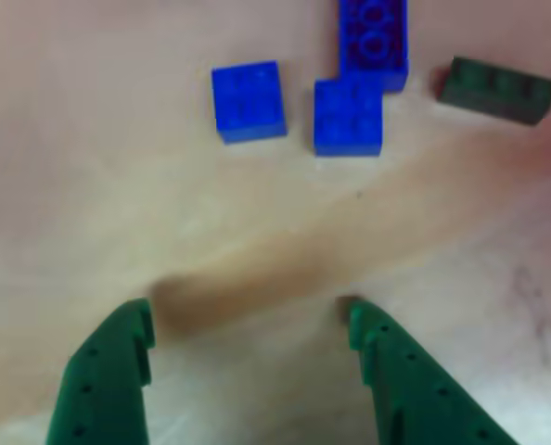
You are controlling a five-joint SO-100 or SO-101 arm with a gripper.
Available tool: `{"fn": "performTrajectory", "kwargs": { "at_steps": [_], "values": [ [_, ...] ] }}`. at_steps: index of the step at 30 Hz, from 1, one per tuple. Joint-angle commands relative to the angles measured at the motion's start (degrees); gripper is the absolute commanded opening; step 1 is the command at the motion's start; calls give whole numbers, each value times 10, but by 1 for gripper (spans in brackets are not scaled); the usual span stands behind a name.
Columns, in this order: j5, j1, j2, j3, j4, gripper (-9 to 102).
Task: Put all lego bricks in the bin.
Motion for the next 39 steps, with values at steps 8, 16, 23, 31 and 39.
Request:
{"fn": "performTrajectory", "kwargs": {
  "at_steps": [8,16,23,31,39],
  "values": [
    [9,15,-171,-177,-18,23],
    [8,-4,-177,-195,7,18],
    [9,-22,-160,-195,25,5],
    [14,-26,-147,-227,50,4],
    [15,-28,-147,-226,70,0]
  ]
}}
